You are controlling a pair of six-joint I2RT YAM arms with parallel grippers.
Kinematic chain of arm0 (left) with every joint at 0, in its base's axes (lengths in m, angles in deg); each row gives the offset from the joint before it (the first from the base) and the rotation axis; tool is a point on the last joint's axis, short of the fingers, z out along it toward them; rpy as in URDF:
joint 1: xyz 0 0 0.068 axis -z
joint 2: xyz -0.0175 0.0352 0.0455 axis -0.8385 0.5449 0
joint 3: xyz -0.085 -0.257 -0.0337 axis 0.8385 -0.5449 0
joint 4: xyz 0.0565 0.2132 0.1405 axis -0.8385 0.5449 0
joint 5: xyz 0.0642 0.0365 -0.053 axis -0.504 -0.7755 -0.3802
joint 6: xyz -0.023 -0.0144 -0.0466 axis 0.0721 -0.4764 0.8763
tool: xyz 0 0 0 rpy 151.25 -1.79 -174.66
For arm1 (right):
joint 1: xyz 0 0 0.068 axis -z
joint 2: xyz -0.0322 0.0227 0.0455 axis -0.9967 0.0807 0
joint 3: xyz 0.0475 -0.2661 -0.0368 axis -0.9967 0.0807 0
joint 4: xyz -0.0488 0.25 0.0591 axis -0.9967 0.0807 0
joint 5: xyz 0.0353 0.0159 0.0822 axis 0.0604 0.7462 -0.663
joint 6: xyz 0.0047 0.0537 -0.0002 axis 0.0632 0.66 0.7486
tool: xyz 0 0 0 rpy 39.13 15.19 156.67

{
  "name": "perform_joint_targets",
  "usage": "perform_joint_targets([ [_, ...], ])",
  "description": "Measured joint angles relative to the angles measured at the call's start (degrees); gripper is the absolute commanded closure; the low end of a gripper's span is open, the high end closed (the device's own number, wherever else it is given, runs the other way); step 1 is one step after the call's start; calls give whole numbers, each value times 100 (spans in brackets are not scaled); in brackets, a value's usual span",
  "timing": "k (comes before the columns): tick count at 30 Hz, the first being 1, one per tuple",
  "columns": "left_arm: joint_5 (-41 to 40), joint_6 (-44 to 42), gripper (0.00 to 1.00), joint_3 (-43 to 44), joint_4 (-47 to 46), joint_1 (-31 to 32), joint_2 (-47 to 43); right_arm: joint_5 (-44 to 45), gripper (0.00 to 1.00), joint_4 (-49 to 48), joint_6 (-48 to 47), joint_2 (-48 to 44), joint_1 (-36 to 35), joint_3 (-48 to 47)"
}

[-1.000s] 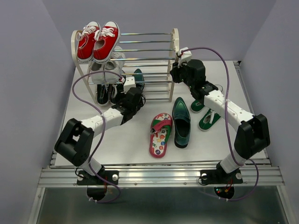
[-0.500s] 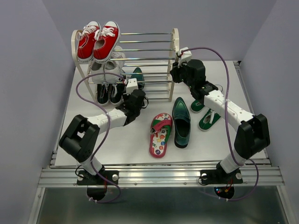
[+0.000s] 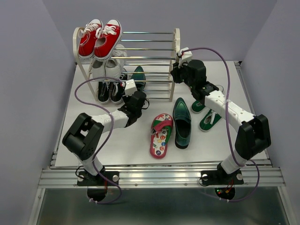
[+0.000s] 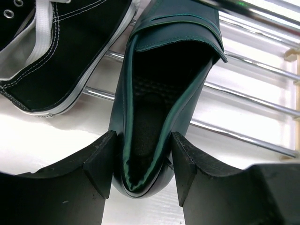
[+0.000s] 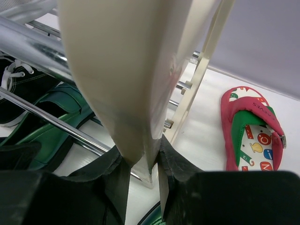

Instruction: Place and organize the shoes onto the shoe shelf

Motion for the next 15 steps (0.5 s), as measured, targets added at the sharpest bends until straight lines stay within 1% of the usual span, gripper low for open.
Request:
perform_joint_targets([
  [2,-57,92,100,-2,-76,-2,28,-11,91,0,-11,0,4,0],
  [6,-92,214,100,-107,-201,-7,13,-55,92,2,-39,0,20,0],
  [7,-74,236,95,-160,-232,-9,-24,-59,92,2,-39,0,20,0],
  [8,-33,269,86,-212,-254,-17,-74,-79,92,2,-42,0,24,0],
  [9,35,313,69,-278,-271,-31,-129,-101,92,4,-42,-2,26,0],
  [10,76,343,57,-326,-275,-52,-179,-109,92,4,-42,-2,26,0],
  [12,197,411,35,-437,-286,-57,-291,-142,92,22,-39,-7,26,0],
  [15,350,494,35,-664,-282,-79,-549,-173,92,46,-39,-20,26,0],
])
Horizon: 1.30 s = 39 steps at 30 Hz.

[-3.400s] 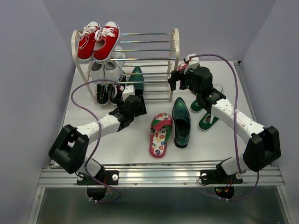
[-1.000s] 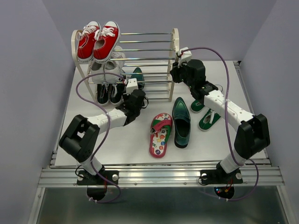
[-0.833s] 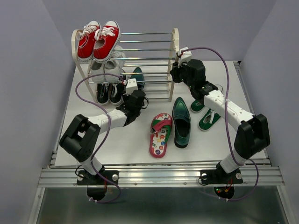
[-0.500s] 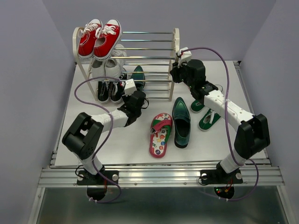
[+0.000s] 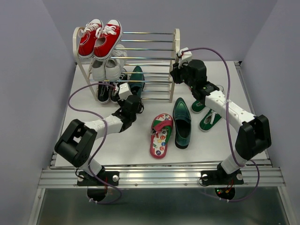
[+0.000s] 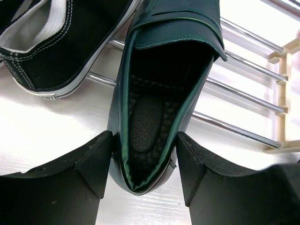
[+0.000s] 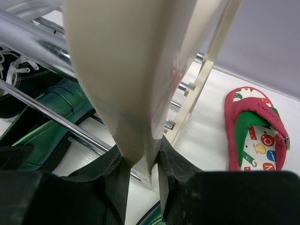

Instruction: Place and organize the shoes onto the shoe shelf

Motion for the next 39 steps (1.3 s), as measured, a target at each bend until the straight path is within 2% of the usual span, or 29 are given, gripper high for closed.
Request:
perform_joint_targets([
  [4,35,20,30,-81,9,0,-149,-9,92,37,0,-15,0,0],
  [8,50,13,4,-76,13,4,-85,-11,92,37,0,-20,0,7],
  [9,57,0,1,-57,13,15,-33,-11,92,37,0,-24,0,11],
  [23,-256,-111,2,778,599,31,772,-31,92,39,-2,-52,0,35],
  [24,-275,-155,21,833,619,31,824,-31,92,39,-2,-52,0,35],
  [26,-337,-271,49,918,647,31,918,-31,92,42,-2,-57,0,37],
  [28,-400,-372,100,975,658,28,960,-31,92,46,-2,-57,0,37],
  [39,-262,-745,100,903,463,28,881,-92,92,105,-2,-85,-2,37],
])
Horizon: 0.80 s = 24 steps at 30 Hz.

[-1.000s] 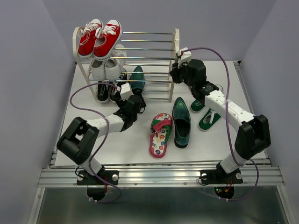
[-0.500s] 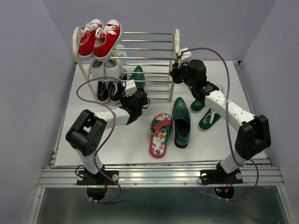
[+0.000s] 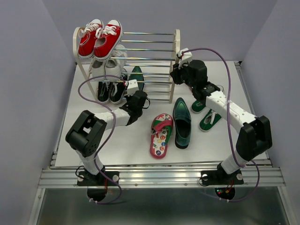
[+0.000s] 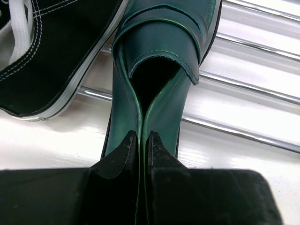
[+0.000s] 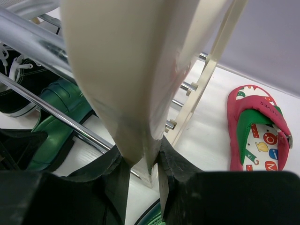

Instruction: Place and organize the shoes onto the shoe shelf

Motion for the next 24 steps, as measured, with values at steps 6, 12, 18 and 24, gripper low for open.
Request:
perform_joint_targets([
  [6,42,-544,100,-273,-352,-2,-203,-4,92,24,0,-9,0,0],
  [12,31,-896,100,-411,-715,-4,-334,-7,92,24,0,-11,0,0],
  [18,85,-1021,100,-400,-918,-57,-337,-7,92,26,0,-11,0,0],
  [24,133,-1123,100,-160,-955,-138,-251,-13,92,39,-2,-17,0,0],
])
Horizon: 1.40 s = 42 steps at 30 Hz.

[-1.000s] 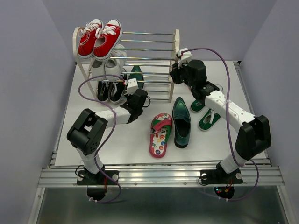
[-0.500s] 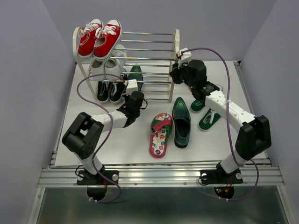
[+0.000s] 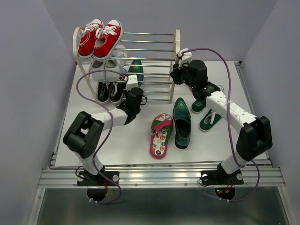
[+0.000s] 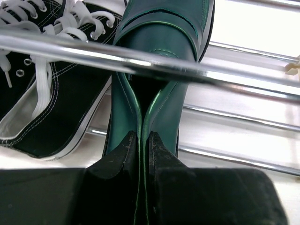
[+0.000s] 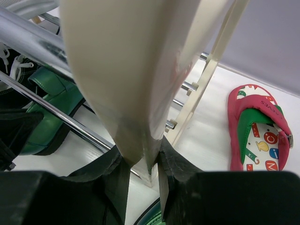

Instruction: Place and organize the shoes onto the shoe shelf

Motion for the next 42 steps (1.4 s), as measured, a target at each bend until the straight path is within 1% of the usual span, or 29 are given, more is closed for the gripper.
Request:
perform_joint_targets([
  [7,212,-9,100,330,-11,-138,291,-11,91,4,0,-2,0,0],
  [13,326,-46,100,411,55,-175,490,-13,89,4,0,-2,0,2],
  [15,326,-44,97,535,197,-177,520,-11,88,4,-2,-2,0,4],
  [16,328,-39,91,577,223,-177,544,-11,87,4,-2,-2,0,7],
  [17,328,-24,78,632,256,-177,577,-9,85,4,-2,-2,0,7],
  [18,328,-17,54,651,280,-177,595,-11,85,2,-2,-2,0,7],
  [20,291,15,36,660,306,-177,597,-11,84,4,-2,-2,0,7],
  [22,289,31,26,669,256,-177,586,-9,82,4,-2,-2,0,7],
  [23,297,35,23,669,247,-175,568,-9,82,2,-2,-2,0,7],
  [26,306,48,21,664,260,-166,501,2,80,2,2,-2,0,9],
  [30,367,155,18,538,299,-166,352,24,73,2,26,-4,0,9],
  [31,385,197,16,479,326,-168,258,31,67,4,31,-7,0,9],
  [32,396,227,16,437,334,-168,181,33,64,13,39,-9,0,9],
  [33,433,267,15,385,341,-166,70,37,59,24,61,-13,0,9],
  [34,450,284,15,350,341,-166,-17,35,46,33,72,-15,0,9],
  [35,479,310,13,295,337,-166,-155,31,40,94,90,-37,0,9],
  [36,516,317,11,236,339,-164,-291,26,31,162,131,-61,-2,9],
  [37,603,323,11,168,343,-160,-450,15,14,212,144,-81,-4,9],
  [38,647,328,11,116,334,-151,-568,7,6,348,201,-136,-13,7],
  [39,702,334,11,55,339,-138,-686,-4,0,426,236,-168,-22,0],
  [42,820,363,11,-151,374,-46,-1056,-50,0,634,334,-267,-37,-13],
])
